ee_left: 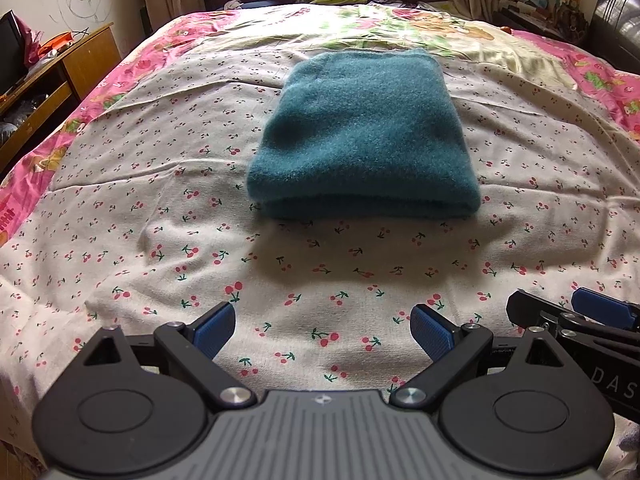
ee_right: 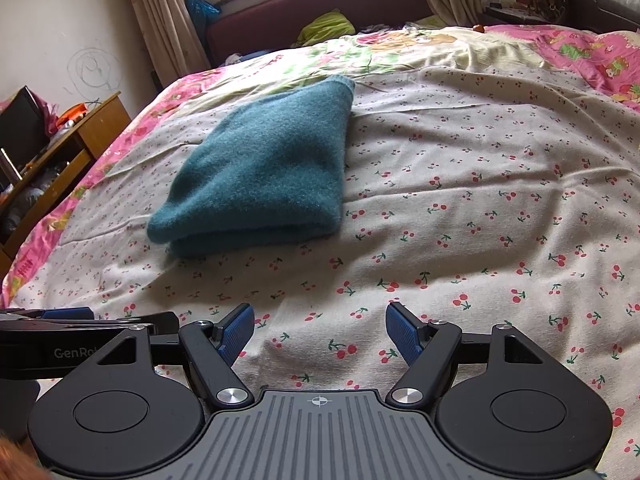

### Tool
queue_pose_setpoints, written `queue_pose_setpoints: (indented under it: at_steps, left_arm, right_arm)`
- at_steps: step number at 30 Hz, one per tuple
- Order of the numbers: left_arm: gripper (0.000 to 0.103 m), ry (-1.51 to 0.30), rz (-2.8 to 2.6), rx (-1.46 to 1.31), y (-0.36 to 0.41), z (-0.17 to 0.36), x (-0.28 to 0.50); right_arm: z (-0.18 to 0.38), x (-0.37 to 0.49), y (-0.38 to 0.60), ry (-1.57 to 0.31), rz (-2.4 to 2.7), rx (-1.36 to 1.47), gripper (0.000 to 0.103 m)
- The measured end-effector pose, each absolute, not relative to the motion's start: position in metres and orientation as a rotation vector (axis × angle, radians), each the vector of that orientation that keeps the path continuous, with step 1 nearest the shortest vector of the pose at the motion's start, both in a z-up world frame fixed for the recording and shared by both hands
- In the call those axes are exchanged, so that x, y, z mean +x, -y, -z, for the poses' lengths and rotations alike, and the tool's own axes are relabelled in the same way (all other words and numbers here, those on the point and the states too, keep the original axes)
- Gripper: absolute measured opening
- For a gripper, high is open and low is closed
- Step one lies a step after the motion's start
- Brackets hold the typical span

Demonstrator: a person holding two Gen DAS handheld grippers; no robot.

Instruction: Fold small clothes

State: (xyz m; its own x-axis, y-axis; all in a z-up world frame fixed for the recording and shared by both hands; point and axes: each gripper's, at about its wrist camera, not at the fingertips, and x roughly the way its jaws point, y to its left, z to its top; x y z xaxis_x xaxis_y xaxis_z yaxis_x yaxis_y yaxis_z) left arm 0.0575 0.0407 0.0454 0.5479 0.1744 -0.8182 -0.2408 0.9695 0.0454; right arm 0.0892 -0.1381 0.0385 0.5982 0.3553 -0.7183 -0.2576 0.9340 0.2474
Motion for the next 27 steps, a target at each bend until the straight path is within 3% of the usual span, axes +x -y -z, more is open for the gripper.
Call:
queue_pose_setpoints:
  at_steps: [27]
  left_arm:
    - [0.103, -0.965, -0.253, -0.064, -0.0400, -0.0432, 0.0562]
  right_arm:
    - [-0.0355, 0.0893, 0.1390, -0.866, -0.358, 0.128, 0.074]
